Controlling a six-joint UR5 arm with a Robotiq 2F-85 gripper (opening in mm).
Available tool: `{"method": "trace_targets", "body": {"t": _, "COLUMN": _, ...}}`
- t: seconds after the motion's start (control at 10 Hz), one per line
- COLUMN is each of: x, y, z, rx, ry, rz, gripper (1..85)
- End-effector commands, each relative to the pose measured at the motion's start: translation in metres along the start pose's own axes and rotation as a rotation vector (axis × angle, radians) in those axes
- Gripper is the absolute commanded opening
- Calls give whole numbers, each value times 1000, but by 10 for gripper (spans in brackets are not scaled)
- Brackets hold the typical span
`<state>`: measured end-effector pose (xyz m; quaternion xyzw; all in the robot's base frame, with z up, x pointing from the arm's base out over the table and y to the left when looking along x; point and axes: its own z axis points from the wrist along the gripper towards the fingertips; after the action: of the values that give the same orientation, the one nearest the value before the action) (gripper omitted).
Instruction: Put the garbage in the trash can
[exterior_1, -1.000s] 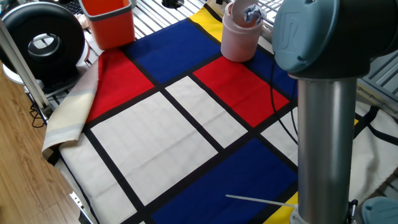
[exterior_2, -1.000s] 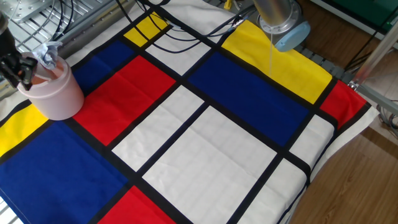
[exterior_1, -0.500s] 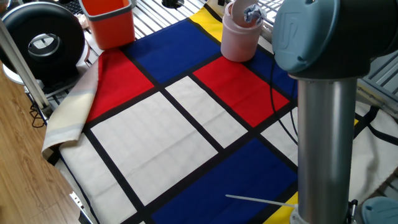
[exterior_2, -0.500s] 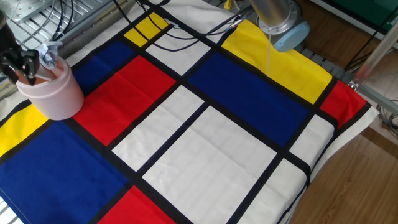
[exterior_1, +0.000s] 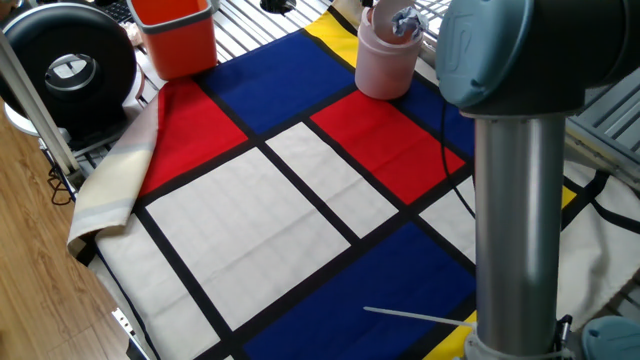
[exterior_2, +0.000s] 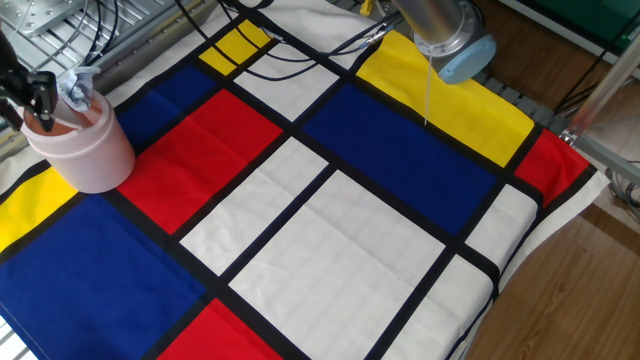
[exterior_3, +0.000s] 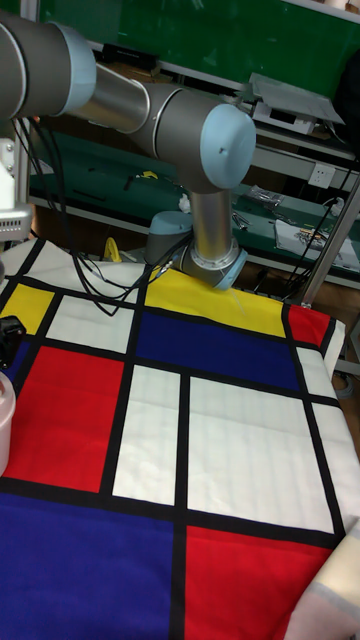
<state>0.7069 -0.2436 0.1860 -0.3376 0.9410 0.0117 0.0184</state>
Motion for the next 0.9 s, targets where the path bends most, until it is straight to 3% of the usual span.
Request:
{"method": "trace_targets", "body": {"t": 0.0, "x": -2, "y": -7, "z": 4, "rx": -7, "ry": -16, "rz": -58, "gripper": 430}}
{"method": "trace_targets", "body": {"t": 0.5, "x": -3, "y": -15, "z": 14, "rx": -15, "ry": -29, "rz": -148, "gripper": 430}}
{"method": "trace_targets", "body": {"t": 0.8, "x": -3, "y": -24, "z": 19, "rx": 17, "ry": -33, "rz": -218, "gripper": 433}}
